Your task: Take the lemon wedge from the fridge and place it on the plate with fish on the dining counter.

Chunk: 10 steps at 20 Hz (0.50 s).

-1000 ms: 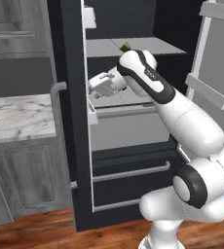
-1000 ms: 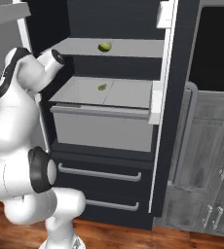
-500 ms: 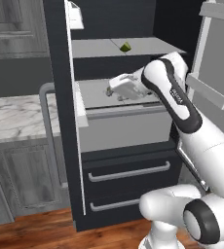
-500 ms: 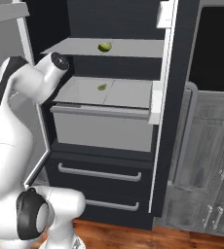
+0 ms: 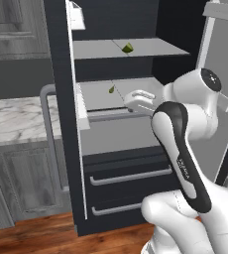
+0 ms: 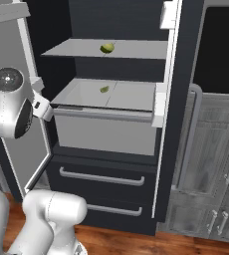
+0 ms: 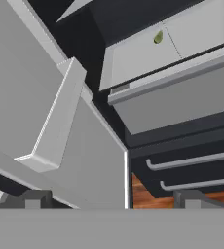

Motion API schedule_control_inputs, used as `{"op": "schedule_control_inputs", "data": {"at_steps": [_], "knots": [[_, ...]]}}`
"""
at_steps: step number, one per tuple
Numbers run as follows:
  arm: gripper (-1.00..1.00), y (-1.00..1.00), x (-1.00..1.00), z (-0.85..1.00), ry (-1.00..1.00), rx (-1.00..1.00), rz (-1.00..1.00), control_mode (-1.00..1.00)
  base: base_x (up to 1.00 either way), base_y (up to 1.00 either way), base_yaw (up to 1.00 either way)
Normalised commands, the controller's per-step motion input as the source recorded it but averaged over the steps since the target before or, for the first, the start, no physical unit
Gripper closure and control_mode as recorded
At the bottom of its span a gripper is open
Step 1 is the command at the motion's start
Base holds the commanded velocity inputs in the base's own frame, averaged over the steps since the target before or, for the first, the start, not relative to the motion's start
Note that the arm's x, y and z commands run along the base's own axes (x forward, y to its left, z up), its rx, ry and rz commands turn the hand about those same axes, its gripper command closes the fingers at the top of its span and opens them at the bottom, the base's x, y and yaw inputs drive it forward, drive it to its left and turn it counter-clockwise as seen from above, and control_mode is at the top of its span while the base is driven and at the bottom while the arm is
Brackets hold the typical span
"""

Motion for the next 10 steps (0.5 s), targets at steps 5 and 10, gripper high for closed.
{"op": "schedule_control_inputs", "data": {"at_steps": [5,10], "knots": [[-1.0,-0.85,-0.53,0.23,0.34,-0.26,-0.39,-1.0,0.0,0.0,0.0],[-1.0,-0.68,-0.03,0.17,0.37,-0.21,-0.11,-1.0,0.0,0.0,0.0]]}}
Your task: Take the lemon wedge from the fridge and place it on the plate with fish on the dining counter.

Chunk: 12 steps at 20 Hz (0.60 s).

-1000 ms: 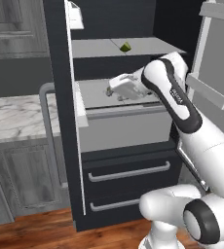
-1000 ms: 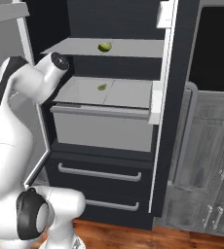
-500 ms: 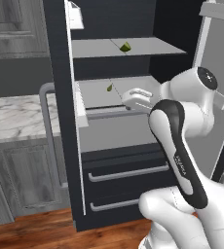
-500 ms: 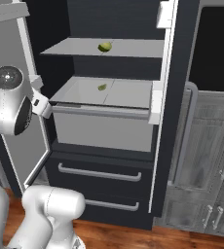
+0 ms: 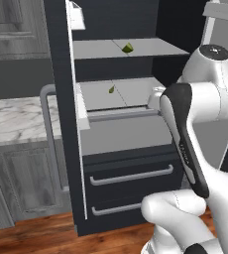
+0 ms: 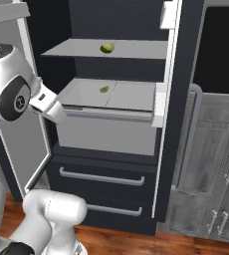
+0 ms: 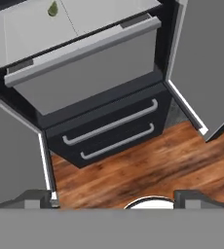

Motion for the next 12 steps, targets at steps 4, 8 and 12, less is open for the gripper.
{"op": "schedule_control_inputs", "data": {"at_steps": [4,8,12], "knots": [[-1.0,0.0,0.0,0.0,0.0,0.0,-0.01,-1.0,0.0,0.0,0.0],[-1.0,0.0,0.35,0.0,-0.04,0.0,0.0,-1.0,0.0,0.0,0.0],[-1.0,0.0,0.8,0.0,-0.15,0.0,0.0,-1.0,0.0,0.0,0.0]]}}
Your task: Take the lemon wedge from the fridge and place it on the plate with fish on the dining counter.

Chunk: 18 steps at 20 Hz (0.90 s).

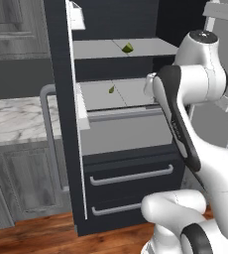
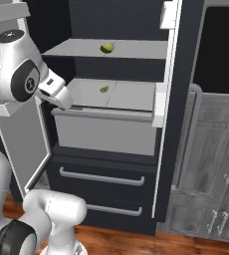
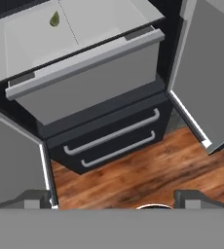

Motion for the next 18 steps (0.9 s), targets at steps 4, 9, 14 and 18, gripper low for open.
{"op": "schedule_control_inputs", "data": {"at_steps": [4,9,14,18], "knots": [[-1.0,-0.05,0.89,-0.03,-0.13,0.0,0.0,-1.0,0.0,0.0,0.0],[-1.0,-0.13,0.01,-0.03,-0.11,-0.01,0.02,-1.0,0.0,0.0,0.0],[-1.0,-0.42,-0.38,0.0,-0.16,0.01,0.0,-1.0,0.0,0.0,0.0],[-1.0,0.0,0.0,0.0,0.0,0.0,0.0,-1.0,0.0,0.0,0.0]]}}
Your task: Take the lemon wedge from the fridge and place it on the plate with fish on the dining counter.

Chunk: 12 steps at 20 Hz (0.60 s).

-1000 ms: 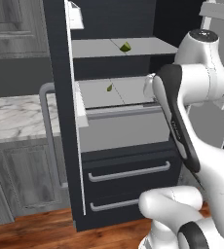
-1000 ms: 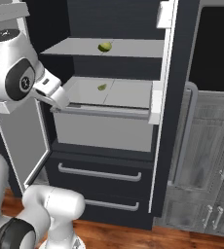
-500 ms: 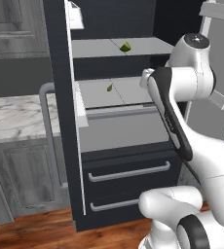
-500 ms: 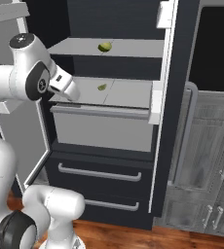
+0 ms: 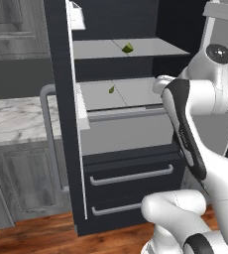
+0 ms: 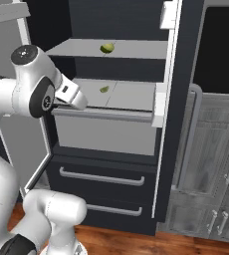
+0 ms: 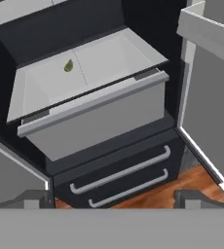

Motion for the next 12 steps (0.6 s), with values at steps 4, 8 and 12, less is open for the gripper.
{"op": "schedule_control_inputs", "data": {"at_steps": [4,8,12], "knots": [[-1.0,0.0,0.06,0.0,-0.02,0.0,0.0,1.0,0.16,0.0,-0.01],[-1.0,0.0,0.0,0.0,0.0,0.0,0.0,1.0,0.74,0.0,-0.04],[-1.0,0.0,0.0,0.0,0.0,0.0,0.0,1.0,0.76,0.02,-0.01]]}}
